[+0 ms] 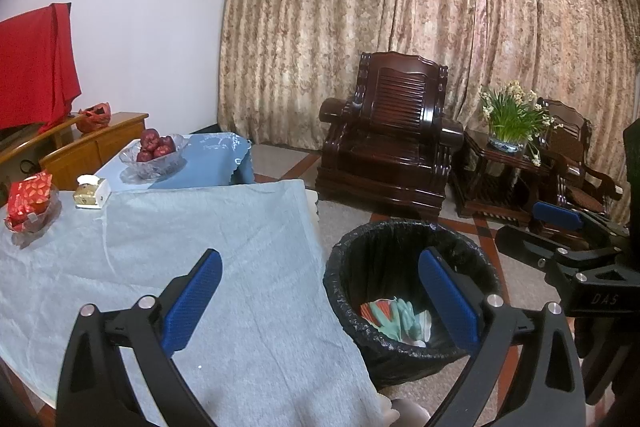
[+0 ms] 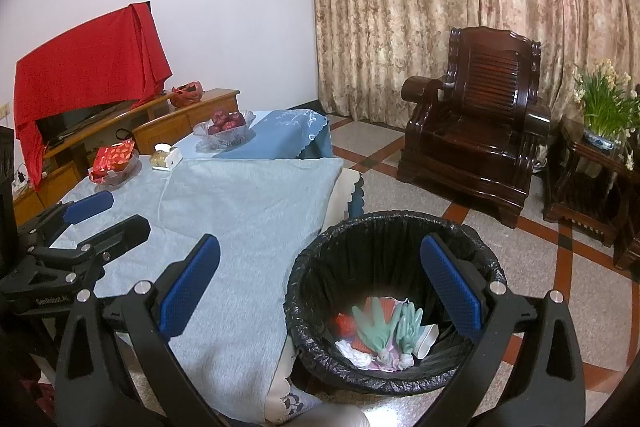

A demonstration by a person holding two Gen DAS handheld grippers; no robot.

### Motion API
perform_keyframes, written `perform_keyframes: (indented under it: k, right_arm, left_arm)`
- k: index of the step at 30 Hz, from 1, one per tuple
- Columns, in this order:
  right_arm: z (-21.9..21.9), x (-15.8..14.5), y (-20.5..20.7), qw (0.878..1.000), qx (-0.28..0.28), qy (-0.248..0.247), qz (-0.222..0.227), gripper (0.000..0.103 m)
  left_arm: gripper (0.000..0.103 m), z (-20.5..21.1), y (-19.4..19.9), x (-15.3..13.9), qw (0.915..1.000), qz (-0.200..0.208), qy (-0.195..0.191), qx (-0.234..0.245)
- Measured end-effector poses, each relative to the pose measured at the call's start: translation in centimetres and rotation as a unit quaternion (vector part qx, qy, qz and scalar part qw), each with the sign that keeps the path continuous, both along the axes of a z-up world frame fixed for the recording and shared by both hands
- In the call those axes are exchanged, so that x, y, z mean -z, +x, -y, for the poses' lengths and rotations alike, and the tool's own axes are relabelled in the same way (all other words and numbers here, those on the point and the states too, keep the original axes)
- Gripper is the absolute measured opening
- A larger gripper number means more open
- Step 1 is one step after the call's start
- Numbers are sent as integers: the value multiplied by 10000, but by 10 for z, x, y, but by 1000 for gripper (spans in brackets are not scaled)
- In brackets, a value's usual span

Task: Collect trash

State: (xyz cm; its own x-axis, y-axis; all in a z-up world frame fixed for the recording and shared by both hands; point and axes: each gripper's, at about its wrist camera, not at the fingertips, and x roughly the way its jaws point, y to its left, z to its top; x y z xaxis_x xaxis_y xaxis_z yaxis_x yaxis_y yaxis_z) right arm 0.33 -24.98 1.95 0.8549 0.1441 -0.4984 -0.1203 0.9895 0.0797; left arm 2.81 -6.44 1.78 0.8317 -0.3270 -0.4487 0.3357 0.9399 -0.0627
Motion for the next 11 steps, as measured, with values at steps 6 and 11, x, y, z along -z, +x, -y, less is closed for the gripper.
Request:
perform_keyframes:
  k: [6, 11]
  right_arm:
    - [0, 0, 0, 10000, 5, -2, -2, 98]
    - [-1, -1, 0, 10000, 4, 1, -6, 98]
  left_arm:
    - [97, 0, -1, -1, 10000, -4, 10, -2]
    - [97, 0, 0, -2, 10000, -8, 7, 0]
